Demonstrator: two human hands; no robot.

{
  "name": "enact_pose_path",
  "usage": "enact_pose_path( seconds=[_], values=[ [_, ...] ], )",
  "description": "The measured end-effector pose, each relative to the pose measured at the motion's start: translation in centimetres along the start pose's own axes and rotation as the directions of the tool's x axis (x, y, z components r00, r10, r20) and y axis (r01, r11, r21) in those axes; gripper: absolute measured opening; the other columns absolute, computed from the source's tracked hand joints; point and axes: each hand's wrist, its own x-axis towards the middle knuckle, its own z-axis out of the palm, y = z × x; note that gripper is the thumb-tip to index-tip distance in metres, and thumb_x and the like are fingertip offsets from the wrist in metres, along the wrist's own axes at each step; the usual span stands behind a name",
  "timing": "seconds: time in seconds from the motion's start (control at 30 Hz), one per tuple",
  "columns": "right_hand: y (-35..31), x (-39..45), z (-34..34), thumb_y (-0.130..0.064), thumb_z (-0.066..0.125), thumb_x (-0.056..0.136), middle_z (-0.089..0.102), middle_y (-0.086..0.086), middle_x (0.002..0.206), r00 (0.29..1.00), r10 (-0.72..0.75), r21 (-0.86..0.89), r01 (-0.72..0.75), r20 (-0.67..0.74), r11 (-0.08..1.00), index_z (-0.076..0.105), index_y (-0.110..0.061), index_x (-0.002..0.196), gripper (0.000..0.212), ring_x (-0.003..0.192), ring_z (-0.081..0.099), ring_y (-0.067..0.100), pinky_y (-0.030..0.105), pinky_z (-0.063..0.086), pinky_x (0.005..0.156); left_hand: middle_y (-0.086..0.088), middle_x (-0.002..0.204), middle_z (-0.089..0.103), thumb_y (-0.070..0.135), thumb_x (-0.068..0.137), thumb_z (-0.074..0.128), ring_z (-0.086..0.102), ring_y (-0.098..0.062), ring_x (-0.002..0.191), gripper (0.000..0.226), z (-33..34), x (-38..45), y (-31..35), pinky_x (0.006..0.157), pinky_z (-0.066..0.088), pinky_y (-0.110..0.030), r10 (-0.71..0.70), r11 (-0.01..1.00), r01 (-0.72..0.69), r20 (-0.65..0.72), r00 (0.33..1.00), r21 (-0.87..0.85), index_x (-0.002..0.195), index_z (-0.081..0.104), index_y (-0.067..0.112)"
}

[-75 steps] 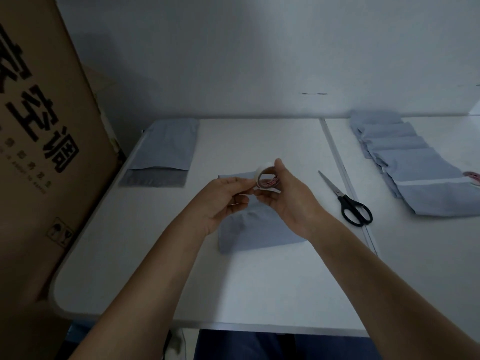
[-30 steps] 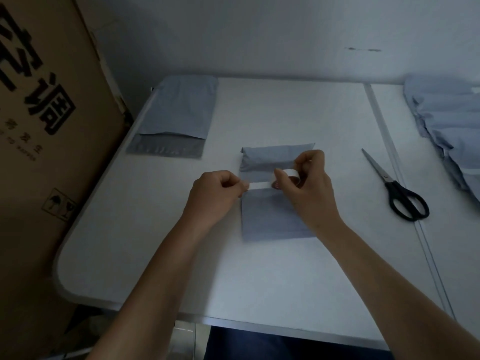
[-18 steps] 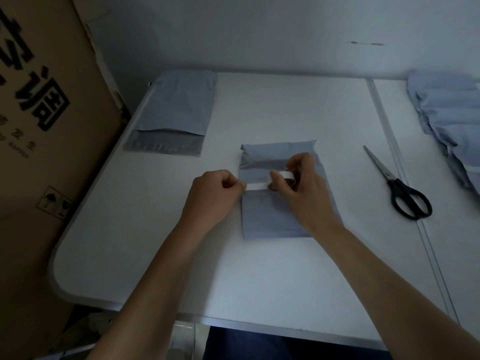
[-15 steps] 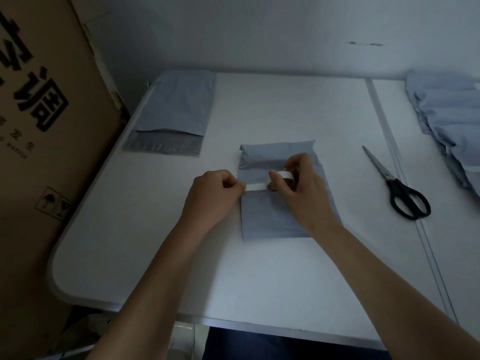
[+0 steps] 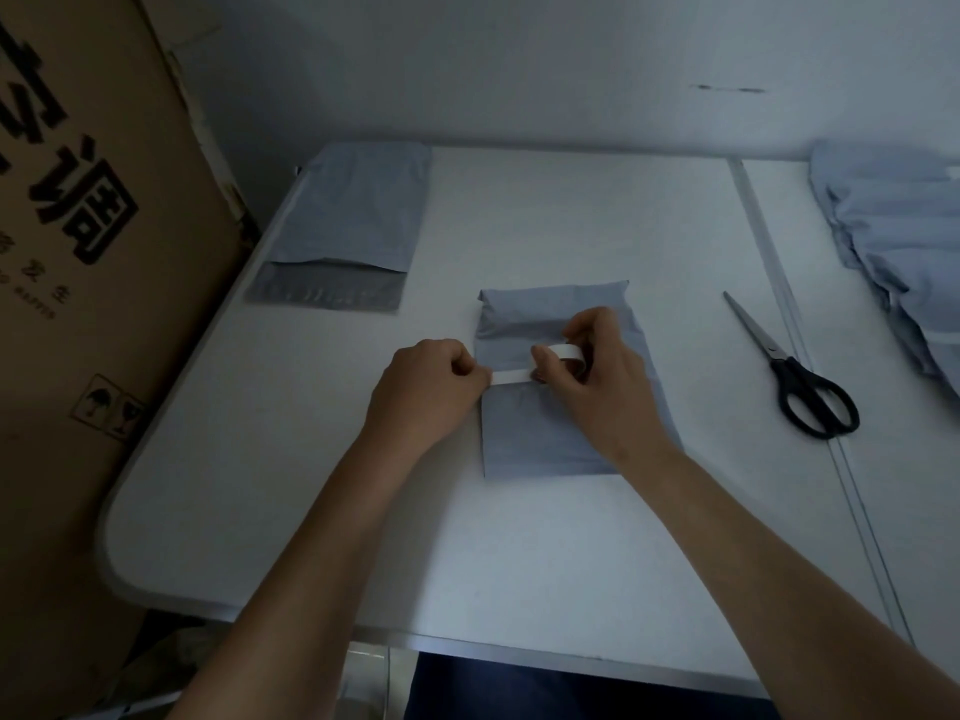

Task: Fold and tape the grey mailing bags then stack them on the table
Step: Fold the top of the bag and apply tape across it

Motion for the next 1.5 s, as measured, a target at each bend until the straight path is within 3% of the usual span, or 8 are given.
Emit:
enact_pose_path(
  seconds=[0.1, 0.37, 0.63, 0.9, 1.13, 1.3, 1.4, 1.5],
  values=[
    [0.1, 0.0, 0.1, -0.055, 0.058, 0.081, 0.056, -0.001, 0.081, 1.000, -0.027, -0.021, 0.027, 0.004, 0.999, 0.040, -0.027, 0.095, 0.036, 0.082, 0.068, 0.019, 0.030, 0.049, 0.065, 0.011, 0.075, 0.062, 0.035, 0.088, 0.062, 0.060, -0.009, 0.073, 0.017, 0.1, -0.1, 0.0, 0.067, 0.050, -0.027, 0.007, 1.000, -0.007, -0.011, 1.000, 0.025, 0.078, 0.064, 0.022],
    [-0.2, 0.2, 0.1, -0.035, 0.070, 0.085, 0.048, -0.008, 0.079, 0.997, -0.075, -0.102, 0.075, 0.001, 0.992, 0.042, -0.021, 0.094, 0.032, 0.068, 0.049, 0.005, 0.012, 0.035, 0.060, 0.007, 0.077, 0.063, 0.035, 0.088, 0.059, 0.060, -0.014, 0.073, 0.018, 0.4, -0.2, 0.1, 0.066, 0.050, -0.030, 0.024, 0.996, -0.021, -0.034, 0.999, 0.085, 0.081, 0.064, 0.020],
    [-0.6, 0.3, 0.1, -0.038, 0.070, 0.083, 0.054, -0.003, 0.086, 0.996, -0.074, -0.167, 0.080, 0.041, 0.983, 0.043, -0.020, 0.096, 0.035, 0.076, 0.053, 0.015, 0.022, 0.037, 0.063, 0.007, 0.075, 0.057, 0.035, 0.090, 0.055, 0.056, -0.014, 0.071, 0.018, 0.5, -0.1, 0.4, 0.054, 0.034, -0.026, 0.044, 0.985, -0.038, -0.030, 0.999, 0.169, 0.081, 0.060, 0.020],
    [-0.7, 0.4, 0.1, -0.047, 0.063, 0.080, 0.055, -0.003, 0.086, 0.997, -0.058, -0.197, 0.068, 0.054, 0.978, 0.042, -0.023, 0.096, 0.036, 0.078, 0.053, 0.016, 0.027, 0.042, 0.064, 0.003, 0.081, 0.060, 0.038, 0.087, 0.054, 0.057, -0.019, 0.076, 0.018, 0.2, 0.2, 0.8, 0.055, 0.033, -0.027, 0.018, 0.966, -0.026, 0.034, 0.999, 0.256, 0.082, 0.058, 0.021],
    [-0.7, 0.2, 0.0, -0.042, 0.067, 0.082, 0.056, -0.003, 0.089, 0.998, -0.044, -0.188, 0.052, 0.047, 0.981, 0.044, -0.021, 0.095, 0.034, 0.082, 0.055, 0.017, 0.029, 0.044, 0.067, 0.000, 0.074, 0.061, 0.049, 0.087, 0.057, 0.059, -0.019, 0.072, 0.036, -0.8, 1.0, 0.4, 0.058, 0.037, -0.026, -0.035, 0.961, -0.002, 0.131, 0.991, 0.275, 0.070, 0.059, 0.018],
    [-0.7, 0.3, -0.1, -0.040, 0.068, 0.083, 0.058, -0.002, 0.085, 0.999, 0.007, -0.130, -0.002, 0.040, 0.991, 0.047, -0.017, 0.094, 0.033, 0.070, 0.051, 0.007, 0.012, 0.035, 0.059, 0.001, 0.076, 0.062, 0.054, 0.085, 0.061, 0.058, -0.017, 0.074, 0.038, -1.5, 1.5, -0.2, 0.064, 0.044, -0.029, -0.058, 0.967, 0.008, 0.190, 0.980, 0.255, 0.070, 0.059, 0.020],
    [-0.9, 0.4, 0.0, -0.042, 0.067, 0.083, 0.058, -0.004, 0.083, 0.998, 0.035, -0.115, -0.028, 0.054, 0.993, 0.047, -0.018, 0.093, 0.033, 0.068, 0.051, 0.003, 0.012, 0.036, 0.057, 0.003, 0.081, 0.062, 0.053, 0.085, 0.061, 0.058, -0.017, 0.079, 0.034, -1.7, 1.5, -0.3, 0.073, 0.048, -0.033, -0.057, 0.968, 0.006, 0.193, 0.980, 0.252, 0.074, 0.060, 0.021],
    [-0.9, 0.4, 0.0, -0.041, 0.068, 0.083, 0.058, -0.003, 0.082, 0.998, 0.041, -0.114, -0.035, 0.048, 0.993, 0.049, -0.017, 0.092, 0.032, 0.069, 0.052, 0.005, 0.015, 0.037, 0.058, 0.001, 0.088, 0.062, 0.043, 0.090, 0.056, 0.057, -0.019, 0.082, 0.024, -2.0, 1.2, -0.7, 0.071, 0.046, -0.031, -0.040, 0.956, -0.004, 0.144, 0.989, 0.294, 0.076, 0.055, 0.023]
  ],
)
